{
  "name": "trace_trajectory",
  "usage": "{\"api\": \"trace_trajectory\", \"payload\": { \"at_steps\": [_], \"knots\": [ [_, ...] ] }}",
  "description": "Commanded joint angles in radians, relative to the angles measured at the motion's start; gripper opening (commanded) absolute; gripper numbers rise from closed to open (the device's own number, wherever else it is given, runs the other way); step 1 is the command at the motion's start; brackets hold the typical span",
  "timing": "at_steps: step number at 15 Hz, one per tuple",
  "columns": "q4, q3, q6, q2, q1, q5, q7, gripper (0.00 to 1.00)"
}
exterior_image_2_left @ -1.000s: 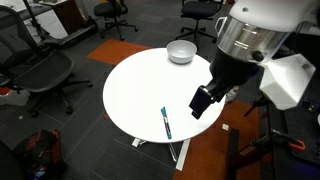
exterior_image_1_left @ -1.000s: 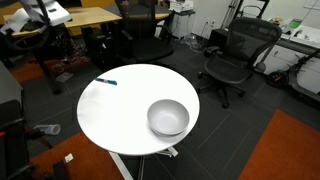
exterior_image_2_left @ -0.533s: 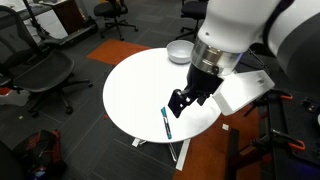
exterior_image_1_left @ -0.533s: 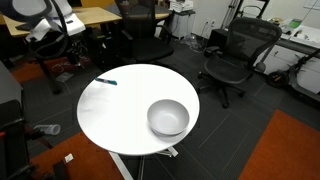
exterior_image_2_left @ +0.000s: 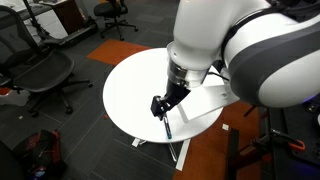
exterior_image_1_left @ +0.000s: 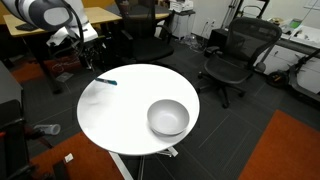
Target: Pick the marker and put it in the bowl
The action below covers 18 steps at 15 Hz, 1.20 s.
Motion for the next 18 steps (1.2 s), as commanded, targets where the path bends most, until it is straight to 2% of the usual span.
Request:
{"api": "trace_trajectory", "payload": {
  "at_steps": [1,8,18],
  "knots": [
    [0.091,-0.055,0.005,0.094,0.062,-0.026,0.081,1.00],
    [0.190,-0.137,-0.005,0.215,0.136,-0.029,0.167,1.00],
    [0.240,-0.153,-0.005,0.302,0.138,-0.003,0.187,1.00]
  ]
}}
